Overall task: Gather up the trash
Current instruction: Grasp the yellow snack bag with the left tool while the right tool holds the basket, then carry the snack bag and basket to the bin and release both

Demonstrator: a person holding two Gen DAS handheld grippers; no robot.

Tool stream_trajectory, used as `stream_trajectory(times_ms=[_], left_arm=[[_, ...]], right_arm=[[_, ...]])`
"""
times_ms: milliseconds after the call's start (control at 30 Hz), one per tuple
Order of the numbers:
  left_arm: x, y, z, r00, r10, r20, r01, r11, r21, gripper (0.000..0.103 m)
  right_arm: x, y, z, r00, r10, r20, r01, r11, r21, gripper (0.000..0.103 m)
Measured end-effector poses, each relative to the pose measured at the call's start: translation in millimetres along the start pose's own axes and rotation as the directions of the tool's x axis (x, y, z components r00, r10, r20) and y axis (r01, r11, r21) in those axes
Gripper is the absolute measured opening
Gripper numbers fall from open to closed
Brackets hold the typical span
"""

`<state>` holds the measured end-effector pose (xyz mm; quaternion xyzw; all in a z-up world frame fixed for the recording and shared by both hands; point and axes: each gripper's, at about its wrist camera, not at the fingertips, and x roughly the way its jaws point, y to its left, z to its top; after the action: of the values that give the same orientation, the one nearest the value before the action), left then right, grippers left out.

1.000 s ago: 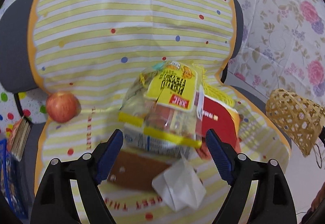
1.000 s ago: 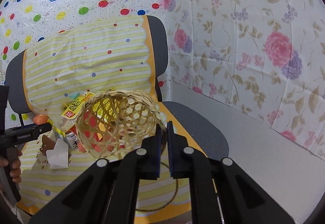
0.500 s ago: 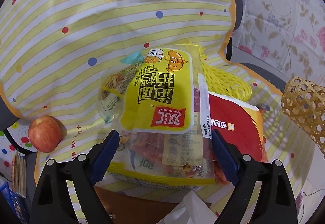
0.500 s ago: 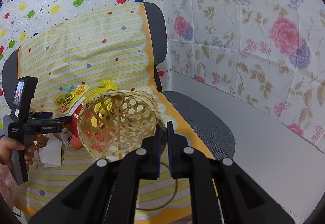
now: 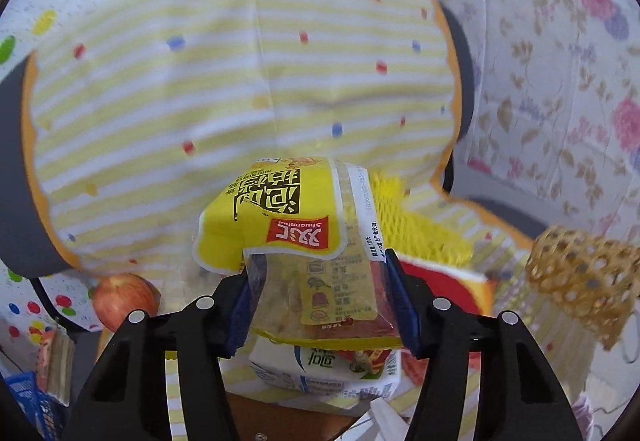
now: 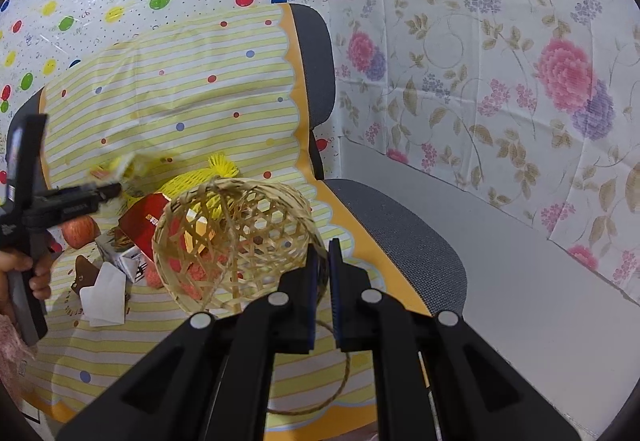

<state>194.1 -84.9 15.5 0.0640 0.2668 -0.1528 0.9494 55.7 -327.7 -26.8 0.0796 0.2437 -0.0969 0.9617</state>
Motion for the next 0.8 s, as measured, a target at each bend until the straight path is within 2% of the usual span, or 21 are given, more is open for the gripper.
stream_trajectory(times_ms=[133, 233, 333, 467, 667, 800], left_arm=[[-51.6, -0.3, 17.5, 0.992, -0.050, 0.119, 0.053, 0.998, -0.017, 0.058], [-83.6, -7.2, 17.9, 0.982, -0.100, 0.160, 0.104, 0.994, -0.016, 0.058], [-113.5, -25.2, 6.4, 0.974, -0.140, 0.177, 0.138, 0.990, 0.023, 0.058], [-145.5, -47.9, -23.9, 0.968, -0.193, 0.162, 0.188, 0.981, 0.042, 0.059], [-169.1, -80.8, -80.8, 0.969, -0.226, 0.100, 0.222, 0.974, 0.052, 0.059], [-178.5, -104.8, -120.1, 0.961, -0.273, 0.042, 0.271, 0.961, 0.048, 0.059]], right_arm=[[-20.0, -4.1, 6.6, 0.999, -0.009, 0.039, 0.009, 1.000, 0.005, 0.006], [-38.7, -7.4, 9.4, 0.998, -0.011, 0.064, 0.010, 1.000, 0.008, 0.006], [-56.2, -10.1, 8.2, 0.997, -0.006, 0.071, 0.005, 1.000, 0.009, 0.006], [-79.9, -13.0, 1.6, 0.998, -0.001, 0.068, 0.000, 1.000, 0.006, 0.006], [-108.3, -17.4, -26.1, 1.000, 0.010, 0.013, -0.010, 1.000, 0.001, 0.006], [-125.3, -24.4, -48.3, 1.000, -0.005, -0.027, 0.005, 1.000, 0.004, 0.006]])
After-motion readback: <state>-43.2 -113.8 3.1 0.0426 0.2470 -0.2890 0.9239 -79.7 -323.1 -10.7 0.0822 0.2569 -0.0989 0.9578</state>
